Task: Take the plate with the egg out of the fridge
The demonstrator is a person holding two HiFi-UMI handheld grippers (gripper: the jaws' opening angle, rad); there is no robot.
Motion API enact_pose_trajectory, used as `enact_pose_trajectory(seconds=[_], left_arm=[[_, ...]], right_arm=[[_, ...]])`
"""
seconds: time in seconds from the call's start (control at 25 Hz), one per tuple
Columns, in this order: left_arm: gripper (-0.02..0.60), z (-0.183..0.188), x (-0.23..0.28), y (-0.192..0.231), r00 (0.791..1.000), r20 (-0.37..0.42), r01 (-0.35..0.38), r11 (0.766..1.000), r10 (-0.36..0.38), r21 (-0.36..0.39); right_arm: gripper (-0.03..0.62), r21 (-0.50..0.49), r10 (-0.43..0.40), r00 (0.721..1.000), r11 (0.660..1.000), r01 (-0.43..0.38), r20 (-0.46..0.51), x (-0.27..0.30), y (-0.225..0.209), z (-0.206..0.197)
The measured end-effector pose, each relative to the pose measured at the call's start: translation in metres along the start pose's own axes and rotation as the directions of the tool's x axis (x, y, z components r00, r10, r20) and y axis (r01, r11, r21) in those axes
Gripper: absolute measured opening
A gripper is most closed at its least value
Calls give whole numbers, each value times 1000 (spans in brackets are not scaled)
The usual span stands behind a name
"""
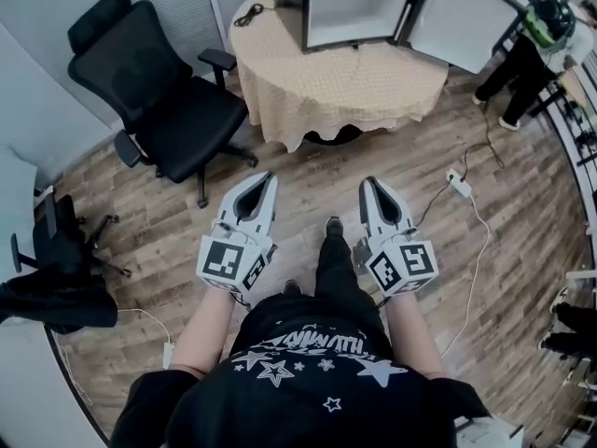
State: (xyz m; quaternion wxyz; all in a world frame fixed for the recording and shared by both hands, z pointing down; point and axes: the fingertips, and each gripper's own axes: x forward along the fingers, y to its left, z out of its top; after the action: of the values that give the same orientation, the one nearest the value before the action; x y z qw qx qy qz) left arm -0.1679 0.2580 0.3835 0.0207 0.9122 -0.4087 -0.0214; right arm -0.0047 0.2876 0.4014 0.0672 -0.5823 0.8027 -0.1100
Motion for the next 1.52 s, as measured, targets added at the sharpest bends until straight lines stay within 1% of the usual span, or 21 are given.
enact_pose_trajectory(seconds=[0.16, 0.28, 0.44, 0.48, 0.6, 0.76, 0.88, 1.12, 1.2, 1.36, 1.52], left_arm=[[8, 2, 24, 23, 998, 5, -67, 998, 67, 15], [8, 3, 49, 35, 995, 6, -102, 994, 102, 28], [8, -2, 96, 48, 993, -19, -113, 993, 114, 31], [8, -2, 108, 51, 993, -25, -117, 993, 118, 27], [8, 2, 141, 59, 992, -33, -124, 992, 124, 16], [8, 7, 179, 70, 989, -48, -137, 990, 138, 27], [8, 10, 206, 76, 987, -48, -151, 988, 151, 15], [8, 17, 261, 76, 985, -42, -165, 986, 166, 27], [8, 17, 279, 75, 984, -37, -172, 985, 172, 23], [8, 10, 298, 75, 978, -42, -203, 979, 203, 1], [8, 1, 301, 81, 969, -65, -239, 971, 237, -27]], right_arm=[[31, 37, 55, 998, 998, -55, -8, 38, -17, 0], [31, 62, 74, 997, 995, -73, -9, 68, -39, 10], [31, 180, 136, 990, 975, -130, -25, 112, -71, 15], [31, 195, 148, 988, 971, -139, -35, 122, -78, 16], [31, 178, 168, 985, 971, -157, -45, 153, -99, 26], [31, 179, 180, 983, 969, -170, -38, 188, -126, 43], [32, 170, 194, 979, 968, -182, -58, 207, -145, 47], [42, 171, 234, 968, 961, -217, -90, 239, -181, 58], [71, 174, 260, 961, 955, -242, -94, 248, -191, 63], [177, 251, 318, 945, 924, -290, -80, 261, -203, 72], [233, 263, 317, 941, 924, -278, -116, 271, -213, 64]])
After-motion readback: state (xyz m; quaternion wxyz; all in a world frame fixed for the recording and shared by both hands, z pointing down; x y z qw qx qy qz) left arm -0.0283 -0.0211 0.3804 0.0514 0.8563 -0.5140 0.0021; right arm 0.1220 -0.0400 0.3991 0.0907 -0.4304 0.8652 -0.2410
